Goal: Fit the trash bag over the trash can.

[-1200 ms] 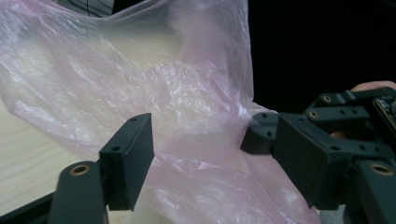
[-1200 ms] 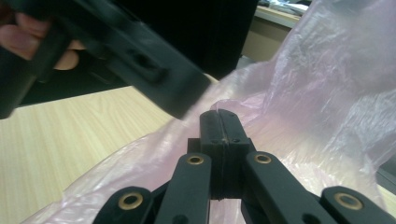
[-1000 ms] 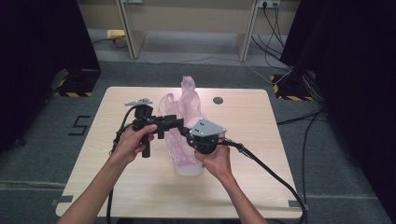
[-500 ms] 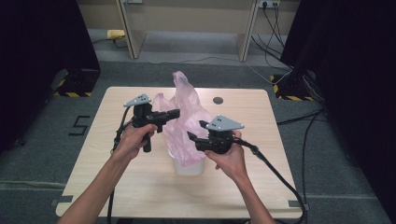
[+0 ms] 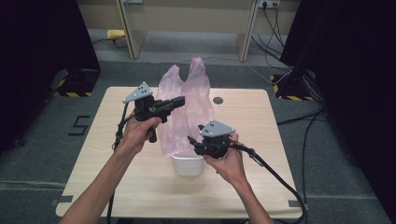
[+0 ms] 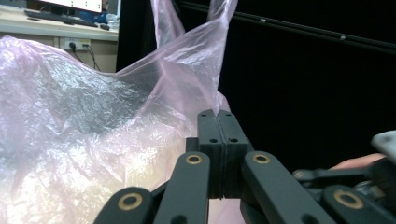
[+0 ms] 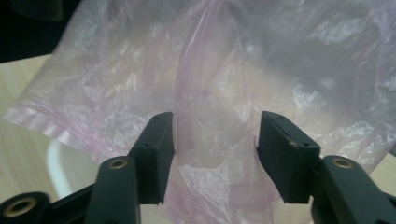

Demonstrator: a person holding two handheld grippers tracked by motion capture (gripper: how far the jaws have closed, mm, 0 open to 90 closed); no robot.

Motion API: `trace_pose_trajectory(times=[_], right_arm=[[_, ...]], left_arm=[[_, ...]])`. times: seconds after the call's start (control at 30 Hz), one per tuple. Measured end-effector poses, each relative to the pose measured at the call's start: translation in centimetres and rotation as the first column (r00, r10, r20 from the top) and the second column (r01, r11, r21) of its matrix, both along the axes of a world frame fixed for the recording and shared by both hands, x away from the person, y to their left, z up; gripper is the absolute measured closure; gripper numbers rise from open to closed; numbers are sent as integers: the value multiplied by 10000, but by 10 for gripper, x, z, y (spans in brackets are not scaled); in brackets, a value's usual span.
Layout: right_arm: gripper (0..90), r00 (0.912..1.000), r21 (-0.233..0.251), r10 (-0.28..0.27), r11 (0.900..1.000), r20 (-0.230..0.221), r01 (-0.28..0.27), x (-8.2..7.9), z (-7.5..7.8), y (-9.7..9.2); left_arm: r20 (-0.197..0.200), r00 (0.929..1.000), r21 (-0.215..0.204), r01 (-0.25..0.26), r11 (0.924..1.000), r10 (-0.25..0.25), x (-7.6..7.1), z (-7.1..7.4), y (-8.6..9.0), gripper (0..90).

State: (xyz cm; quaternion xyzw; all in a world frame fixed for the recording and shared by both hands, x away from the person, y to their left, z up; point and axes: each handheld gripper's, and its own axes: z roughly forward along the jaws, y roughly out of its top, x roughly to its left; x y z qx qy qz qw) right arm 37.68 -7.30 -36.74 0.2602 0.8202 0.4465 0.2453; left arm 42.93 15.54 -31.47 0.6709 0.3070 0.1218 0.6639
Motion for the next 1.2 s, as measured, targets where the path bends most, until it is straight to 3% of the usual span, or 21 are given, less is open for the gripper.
trace_pose_trajectory(times=[0.1, 0.17, 0.33, 0.4, 0.47, 0.6, 0.7, 0.77, 0.87, 1.03, 1.13, 1.2], right_arm=[[542, 9994, -84, 296, 9995, -170, -297, 3, -5, 4], [565, 9974, -132, 660, 9977, -292, -664, 4, -8, 8], [583, 9858, -384, 1530, 9870, -697, -1559, 1, -14, 14], [513, 9871, -221, 1414, 9894, -746, -1434, -2, -12, 11], [463, 9876, 466, 1300, 9909, -881, -1262, -3, -6, 3], [420, 9966, 1021, 690, 9927, -454, -641, -6, 14, -20], [398, 9989, 814, -312, 9961, -344, 339, -6, 27, -37], [398, 9950, 646, -770, 9946, -632, 811, -5, 29, -44], [409, 9921, 275, -973, 9946, -795, 998, 1, 25, -42], [511, 9921, 252, -667, 9973, -1058, 697, 14, 13, -28], [501, 9880, 14, -935, 9955, -1230, 944, 22, 2, -21], [465, 9870, 245, -1050, 9938, -1216, 1088, 22, 1, -19]], left_arm=[[43, 9999, -39, 139, 9999, -139, 1, 3, -3, 900], [128, 9997, 199, 228, 9995, -231, -2, 3, -5, 900], [106, 9998, 240, 187, 9995, -190, -9, -6, 0, 900], [69, 9999, 269, 153, 9995, -155, -10, -10, 3, 900], [56, 9998, 299, 178, 9994, -180, -12, -14, 4, 900], [203, 9997, 439, 92, 9990, -101, -14, -14, 6, 900], [291, 9996, 432, 37, 9991, -50, -15, -13, 7, 900], [289, 9996, 439, 20, 9990, -32, -15, -13, 6, 900], [296, 9995, 404, 66, 9992, -78, -18, -15, 4, 900], [273, 9990, 541, 341, 9980, -356, -24, -20, -3, 900], [196, 9987, 683, 447, 9967, -461, -26, -23, -8, 900], [185, 9988, 674, 441, 9967, -455, -27, -25, -10, 900]])
